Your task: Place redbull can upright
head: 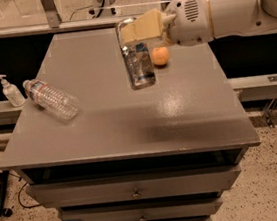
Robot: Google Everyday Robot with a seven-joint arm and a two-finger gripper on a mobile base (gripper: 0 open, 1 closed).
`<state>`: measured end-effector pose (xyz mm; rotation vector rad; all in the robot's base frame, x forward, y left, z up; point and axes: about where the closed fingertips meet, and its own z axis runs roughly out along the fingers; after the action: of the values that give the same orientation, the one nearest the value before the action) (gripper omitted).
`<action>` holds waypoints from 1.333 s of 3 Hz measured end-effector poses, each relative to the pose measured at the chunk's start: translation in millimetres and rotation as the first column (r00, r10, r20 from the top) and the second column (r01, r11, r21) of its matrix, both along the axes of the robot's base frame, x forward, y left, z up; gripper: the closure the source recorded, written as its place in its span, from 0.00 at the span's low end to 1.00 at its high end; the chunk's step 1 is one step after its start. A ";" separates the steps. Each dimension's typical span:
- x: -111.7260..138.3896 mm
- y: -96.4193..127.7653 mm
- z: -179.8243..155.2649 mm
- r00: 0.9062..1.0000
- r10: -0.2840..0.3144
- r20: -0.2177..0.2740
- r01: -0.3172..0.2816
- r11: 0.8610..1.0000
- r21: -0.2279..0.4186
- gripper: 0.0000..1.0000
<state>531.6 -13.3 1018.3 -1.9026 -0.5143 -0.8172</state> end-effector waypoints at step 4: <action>-21.0 -9.8 42.2 0.861 0.213 0.462 -0.273 0.960 0.066 1.00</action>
Offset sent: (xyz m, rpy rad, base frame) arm -0.0203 0.0117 0.0281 -0.0135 -0.3015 0.1643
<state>510.6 -23.1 1060.5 -1.4838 -0.9442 -1.0989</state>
